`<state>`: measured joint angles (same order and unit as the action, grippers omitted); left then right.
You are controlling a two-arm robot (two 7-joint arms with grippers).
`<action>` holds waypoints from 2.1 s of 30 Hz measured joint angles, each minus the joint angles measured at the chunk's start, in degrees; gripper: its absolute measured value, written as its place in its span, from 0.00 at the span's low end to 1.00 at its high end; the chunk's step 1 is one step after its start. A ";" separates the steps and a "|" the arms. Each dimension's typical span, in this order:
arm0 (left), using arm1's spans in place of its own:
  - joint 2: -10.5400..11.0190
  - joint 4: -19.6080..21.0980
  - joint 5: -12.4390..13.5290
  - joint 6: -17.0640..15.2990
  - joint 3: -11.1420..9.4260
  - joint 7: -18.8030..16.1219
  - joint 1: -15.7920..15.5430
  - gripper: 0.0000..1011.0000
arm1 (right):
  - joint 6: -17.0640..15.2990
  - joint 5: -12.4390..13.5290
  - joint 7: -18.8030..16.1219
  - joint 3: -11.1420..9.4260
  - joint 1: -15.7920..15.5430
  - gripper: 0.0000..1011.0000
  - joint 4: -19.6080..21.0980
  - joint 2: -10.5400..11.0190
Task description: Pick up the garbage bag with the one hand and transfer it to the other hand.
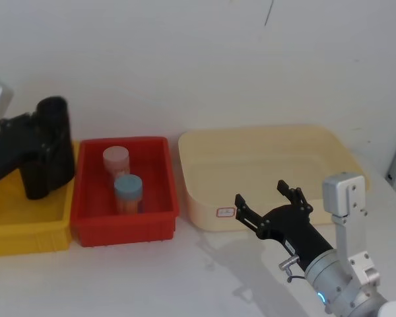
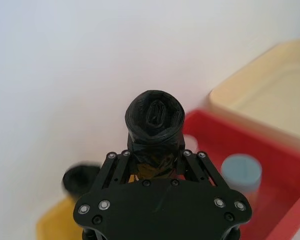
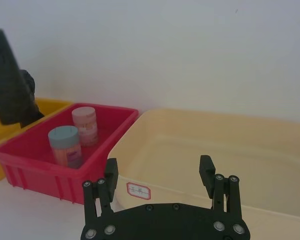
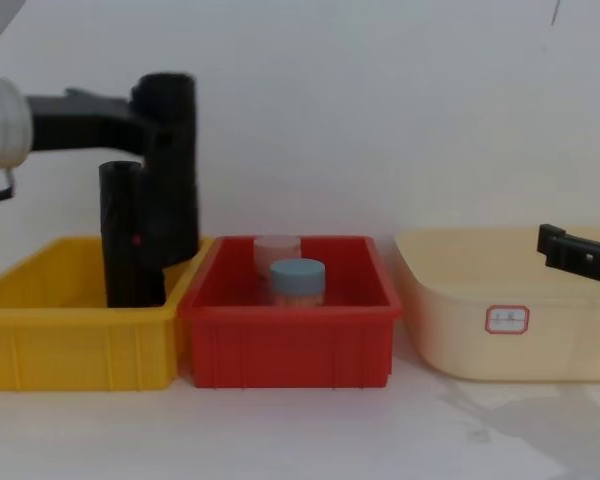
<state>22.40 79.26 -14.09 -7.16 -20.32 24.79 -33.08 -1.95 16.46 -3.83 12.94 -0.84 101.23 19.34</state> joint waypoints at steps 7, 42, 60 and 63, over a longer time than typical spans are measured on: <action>-2.73 -2.95 -1.92 1.99 -1.35 3.80 -4.25 0.37 | 0.00 0.00 0.00 0.00 0.00 0.99 0.00 0.00; -13.05 -14.23 -10.07 6.49 -7.05 16.15 -14.29 0.37 | 0.00 -0.05 -0.06 0.01 0.12 0.99 0.00 -0.03; -13.93 -15.52 -10.60 6.89 -7.77 16.64 -15.04 0.37 | -1.32 -1.93 -4.40 3.17 7.70 0.99 -0.79 -0.94; -13.98 -15.62 -10.63 6.91 -7.82 16.68 -15.08 0.37 | -1.74 -2.34 -5.00 4.17 9.70 0.99 -1.67 -1.70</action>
<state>8.41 63.64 -24.72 -0.25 -28.14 41.47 -48.16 -3.69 14.13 -8.82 17.11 8.86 99.56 17.64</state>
